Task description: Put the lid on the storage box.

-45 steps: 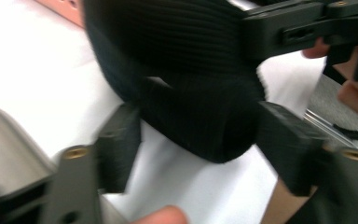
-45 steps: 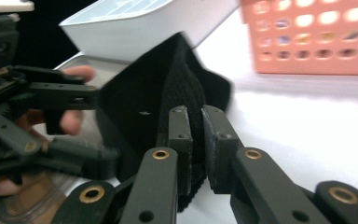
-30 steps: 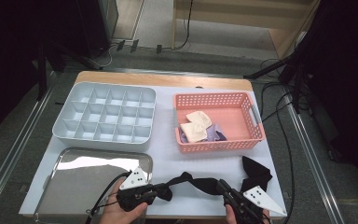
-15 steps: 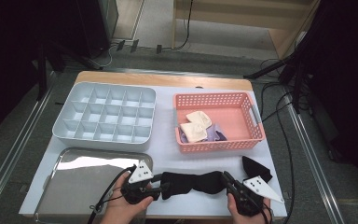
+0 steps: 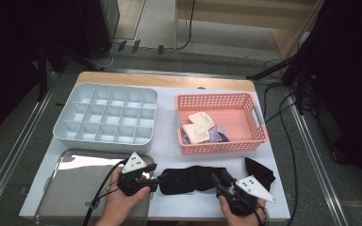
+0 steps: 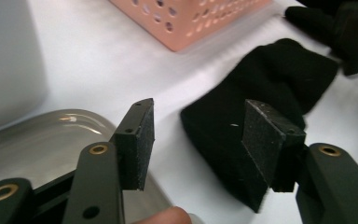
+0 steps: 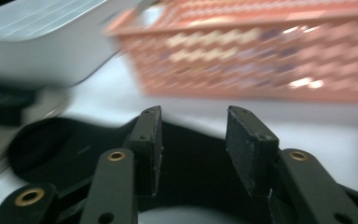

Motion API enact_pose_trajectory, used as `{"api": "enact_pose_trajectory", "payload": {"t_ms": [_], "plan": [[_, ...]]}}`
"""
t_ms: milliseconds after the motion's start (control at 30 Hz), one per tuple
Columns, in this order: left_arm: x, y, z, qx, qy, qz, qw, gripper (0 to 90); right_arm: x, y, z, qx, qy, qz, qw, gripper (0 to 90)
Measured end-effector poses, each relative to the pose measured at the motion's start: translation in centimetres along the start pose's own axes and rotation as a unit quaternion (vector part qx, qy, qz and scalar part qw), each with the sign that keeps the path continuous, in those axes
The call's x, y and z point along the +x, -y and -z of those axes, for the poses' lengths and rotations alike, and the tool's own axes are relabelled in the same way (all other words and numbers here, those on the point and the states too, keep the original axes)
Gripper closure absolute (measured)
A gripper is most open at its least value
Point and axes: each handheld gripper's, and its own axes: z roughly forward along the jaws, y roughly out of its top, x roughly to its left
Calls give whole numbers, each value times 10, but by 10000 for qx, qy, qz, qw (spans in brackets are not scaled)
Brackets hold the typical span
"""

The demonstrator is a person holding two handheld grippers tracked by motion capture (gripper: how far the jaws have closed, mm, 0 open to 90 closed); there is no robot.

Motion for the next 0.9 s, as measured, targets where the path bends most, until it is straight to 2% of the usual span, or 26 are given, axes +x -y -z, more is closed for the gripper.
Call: {"api": "enact_pose_trajectory", "payload": {"t_ms": [67,100,133,167,200,233,300,367,467,567,600,667,733,800,833,867,900], "plan": [[-5,3,0,133,0,-37,9999,434,13,8,-6,209,-28,181,9996,528],[-7,5,0,213,-25,-76,9997,431,16,11,-10,309,50,269,9991,529],[-9,8,-1,288,-124,-129,9994,435,18,14,-14,384,149,346,9986,555],[-11,11,-2,346,-301,-230,9987,467,18,16,-17,467,211,391,9979,617],[-11,14,-3,442,-362,-320,9979,558,16,18,-19,546,181,357,9977,677],[-11,16,-4,485,-326,-335,9977,619,12,20,-22,660,76,278,9974,779],[-10,17,-5,544,-340,-343,9974,707,9,21,-23,771,81,242,9967,851],[-8,15,-4,527,-220,-223,9981,811,7,21,-22,797,98,238,9965,900],[-6,11,-3,505,-138,-196,9984,867,3,17,-17,772,67,217,9968,900],[-3,10,-2,420,-252,-147,9987,847,-3,15,-8,717,104,178,9972,900],[-1,10,-2,409,-256,-116,9988,816,-5,14,-5,674,117,140,9976,900],[0,12,-3,366,-277,-62,9989,723,-5,13,-1,513,85,16,9986,789],[0,12,-3,318,-303,-68,9990,707,-1,14,-3,434,-38,-87,9990,684],[0,12,-2,376,-109,-82,9992,842,8,18,-9,452,-137,-47,9989,656],[-1,12,-2,381,-96,-111,9992,867,13,20,-13,504,-220,-56,9985,641],[0,12,-2,373,-74,-103,9992,877,18,22,-17,545,-176,24,9984,613],[0,12,-2,361,-67,-105,9993,883,23,24,-21,587,-34,133,9982,609]]}}
